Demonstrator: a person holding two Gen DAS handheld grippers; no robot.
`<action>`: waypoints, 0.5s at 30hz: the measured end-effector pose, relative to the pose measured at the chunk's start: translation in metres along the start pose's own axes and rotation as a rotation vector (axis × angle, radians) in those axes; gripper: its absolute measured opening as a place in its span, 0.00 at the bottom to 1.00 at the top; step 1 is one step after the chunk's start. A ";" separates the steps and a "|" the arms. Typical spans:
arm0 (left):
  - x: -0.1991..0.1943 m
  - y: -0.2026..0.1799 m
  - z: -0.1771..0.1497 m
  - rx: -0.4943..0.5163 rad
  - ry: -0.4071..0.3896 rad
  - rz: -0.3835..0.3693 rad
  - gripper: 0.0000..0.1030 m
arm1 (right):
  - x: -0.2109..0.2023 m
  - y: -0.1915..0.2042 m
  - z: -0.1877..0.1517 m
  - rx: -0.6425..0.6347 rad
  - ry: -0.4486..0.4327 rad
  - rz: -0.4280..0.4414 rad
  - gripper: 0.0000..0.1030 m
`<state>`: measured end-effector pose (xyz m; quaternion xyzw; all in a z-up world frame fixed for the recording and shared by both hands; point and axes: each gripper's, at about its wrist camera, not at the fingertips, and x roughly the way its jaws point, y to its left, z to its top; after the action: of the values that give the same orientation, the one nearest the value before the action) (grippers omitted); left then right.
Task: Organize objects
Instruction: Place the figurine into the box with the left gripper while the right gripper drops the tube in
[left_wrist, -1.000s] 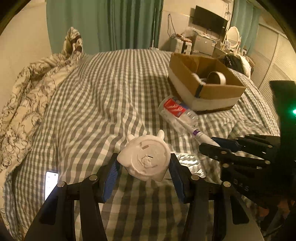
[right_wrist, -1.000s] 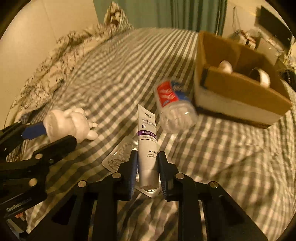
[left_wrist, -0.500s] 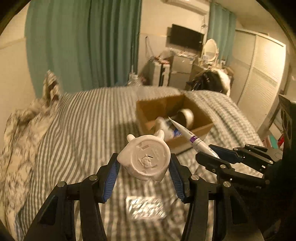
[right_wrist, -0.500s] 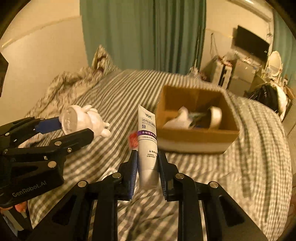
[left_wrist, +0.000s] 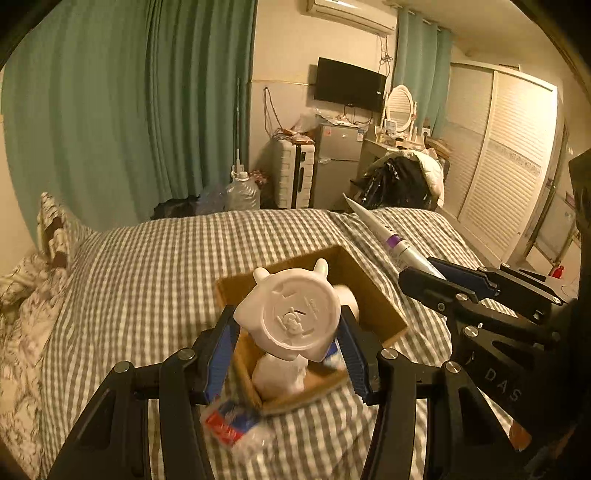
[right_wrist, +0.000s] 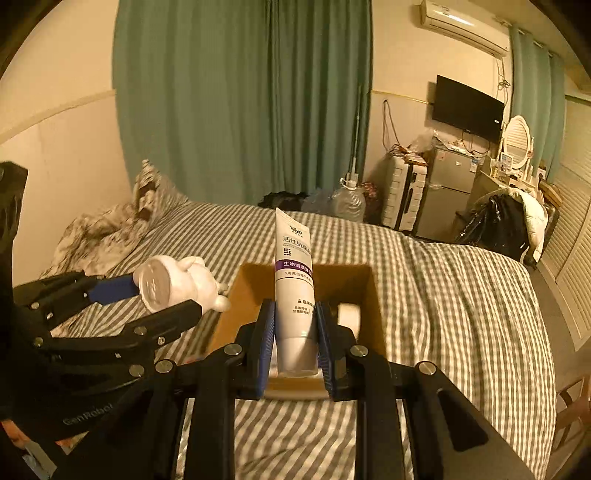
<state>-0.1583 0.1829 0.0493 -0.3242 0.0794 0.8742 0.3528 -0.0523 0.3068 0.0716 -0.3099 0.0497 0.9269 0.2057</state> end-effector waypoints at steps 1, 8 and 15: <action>0.008 -0.001 0.004 -0.001 0.003 -0.001 0.53 | 0.006 -0.005 0.002 0.006 0.002 -0.005 0.21; 0.064 -0.008 0.019 0.044 0.035 0.025 0.53 | 0.062 -0.042 0.014 0.057 0.034 -0.011 0.21; 0.113 -0.001 0.010 0.030 0.098 0.051 0.53 | 0.119 -0.063 0.007 0.075 0.098 -0.023 0.21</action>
<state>-0.2242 0.2510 -0.0138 -0.3591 0.1179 0.8646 0.3310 -0.1168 0.4072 0.0089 -0.3476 0.0909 0.9057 0.2250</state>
